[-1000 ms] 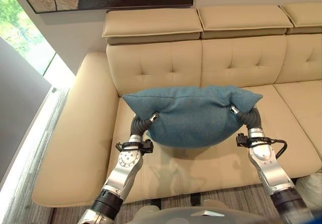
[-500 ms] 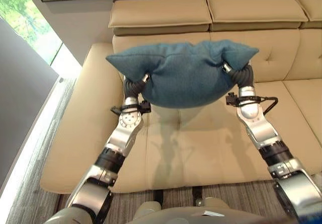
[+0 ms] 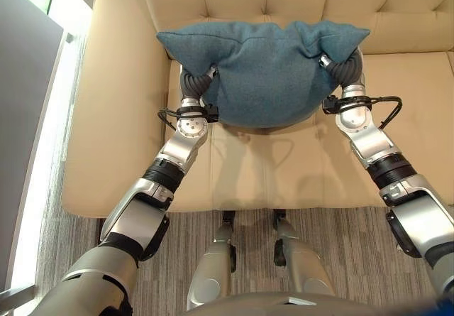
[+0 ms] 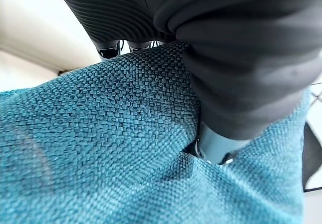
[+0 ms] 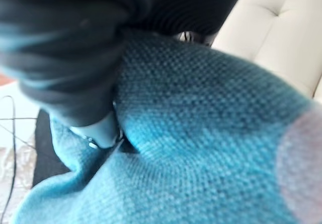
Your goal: Pick up all the scattered cushions and arrange them neatly on the sofa.
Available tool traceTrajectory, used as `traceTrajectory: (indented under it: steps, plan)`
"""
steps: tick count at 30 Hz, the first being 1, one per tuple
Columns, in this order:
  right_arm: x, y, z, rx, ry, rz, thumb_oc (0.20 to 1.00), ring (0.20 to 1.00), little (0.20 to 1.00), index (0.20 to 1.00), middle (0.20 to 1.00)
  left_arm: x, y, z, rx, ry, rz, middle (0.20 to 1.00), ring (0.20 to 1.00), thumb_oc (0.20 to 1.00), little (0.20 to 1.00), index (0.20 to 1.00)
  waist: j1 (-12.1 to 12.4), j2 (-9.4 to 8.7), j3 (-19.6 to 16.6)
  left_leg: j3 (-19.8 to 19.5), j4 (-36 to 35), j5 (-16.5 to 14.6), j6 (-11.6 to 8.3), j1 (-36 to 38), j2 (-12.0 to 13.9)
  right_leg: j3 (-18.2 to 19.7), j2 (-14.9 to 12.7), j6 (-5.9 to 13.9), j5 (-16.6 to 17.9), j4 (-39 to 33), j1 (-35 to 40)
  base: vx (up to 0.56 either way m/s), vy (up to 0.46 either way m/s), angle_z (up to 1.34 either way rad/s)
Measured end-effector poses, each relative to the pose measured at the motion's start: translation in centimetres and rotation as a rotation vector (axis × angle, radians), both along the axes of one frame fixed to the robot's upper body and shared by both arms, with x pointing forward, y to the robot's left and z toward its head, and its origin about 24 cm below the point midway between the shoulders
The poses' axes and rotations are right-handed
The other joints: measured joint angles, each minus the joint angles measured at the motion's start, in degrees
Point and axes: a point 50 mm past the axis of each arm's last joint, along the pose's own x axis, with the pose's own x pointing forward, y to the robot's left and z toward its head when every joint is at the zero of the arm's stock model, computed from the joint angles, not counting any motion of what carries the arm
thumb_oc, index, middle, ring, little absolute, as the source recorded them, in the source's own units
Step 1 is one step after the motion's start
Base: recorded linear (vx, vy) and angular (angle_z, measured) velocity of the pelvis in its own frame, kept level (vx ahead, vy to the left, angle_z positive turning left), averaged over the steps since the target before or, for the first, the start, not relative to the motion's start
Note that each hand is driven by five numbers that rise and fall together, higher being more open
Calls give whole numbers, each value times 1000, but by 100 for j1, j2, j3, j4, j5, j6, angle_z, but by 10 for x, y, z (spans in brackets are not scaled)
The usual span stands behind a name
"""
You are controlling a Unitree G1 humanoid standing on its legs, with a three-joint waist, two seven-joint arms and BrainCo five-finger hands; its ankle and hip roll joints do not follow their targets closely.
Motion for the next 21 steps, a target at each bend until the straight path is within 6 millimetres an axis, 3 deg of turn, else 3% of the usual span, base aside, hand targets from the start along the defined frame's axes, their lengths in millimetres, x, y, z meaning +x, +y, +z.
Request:
traceTrajectory:
  steps: [1,2,3,4,5,6,7,10,12,15,21]
  plan:
    - [0,1,3,1,-8,0,200,200,200,200,200,0,0,1,-2,-10,-1,200,200,200,200,200,-6,-1,7,5,0,0,0,-7,-3,0,-5,0,-1,-1,-2,-7,-13,5]
    - [1,1,5,2,-14,0,200,200,200,200,200,0,0,2,-3,-15,-2,448,448,448,448,448,-19,-2,11,4,0,0,0,-24,-4,0,-5,6,-6,-1,-12,-6,-3,6]
    - [1,1,8,2,-24,0,200,200,200,200,200,0,0,4,-4,-22,-3,448,448,448,448,448,-26,-3,11,2,0,-1,-1,-76,-9,-1,-5,11,-10,-1,-57,4,-22,4]
    - [1,1,12,1,-35,-1,341,341,341,341,341,1,0,7,-3,-31,-4,1000,1000,1000,1000,1000,-14,-6,13,3,0,-1,-2,-124,-14,1,-6,11,-10,-1,-112,0,0,0]
    - [2,2,15,1,-42,-2,567,567,567,567,567,1,0,9,-2,-36,-3,1000,1000,1000,1000,1000,-13,-7,14,6,-1,-1,-2,-142,-20,1,-6,11,-11,-1,-134,0,0,0]
    - [4,1,15,-12,-36,-13,953,953,953,953,953,3,2,10,5,-32,4,1000,1000,1000,1000,1000,-20,-8,12,14,-1,-3,-4,-145,-22,1,-4,14,-12,-1,-140,0,0,0]
    - [7,-1,20,-28,-38,-27,1000,1000,1000,1000,1000,6,3,13,9,-34,12,1000,1000,1000,1000,1000,-31,-9,12,15,-1,-8,-11,-171,-26,2,-9,24,-20,-1,-163,1,-33,0]
    - [16,-9,41,-185,-60,-93,1000,1000,1000,1000,1000,16,5,37,36,-69,31,1000,1000,1000,1000,1000,-54,-11,9,19,-1,18,-7,-310,-25,3,-9,-7,13,0,-304,11,-16,-1]
    - [21,-15,53,-316,-58,-154,1000,1000,1000,1000,1000,19,18,45,76,-71,68,1000,1000,1000,1000,1000,-99,-11,2,28,0,23,-3,-305,-8,6,-7,-11,19,1,-305,3,-12,-4]
    - [23,-26,65,-352,-62,-214,1000,1000,1000,1000,1000,24,29,53,108,-60,103,1000,1000,1000,1000,1000,-123,-7,-11,32,1,23,-3,-297,5,6,4,-12,19,2,-301,46,-15,-1]
    - [26,-57,71,-395,17,-337,1000,1000,1000,1000,1000,24,88,93,213,-79,291,1000,1000,1000,1000,1000,-132,-5,-18,54,4,24,-4,-268,3,9,-2,-29,32,3,-276,19,5,0]
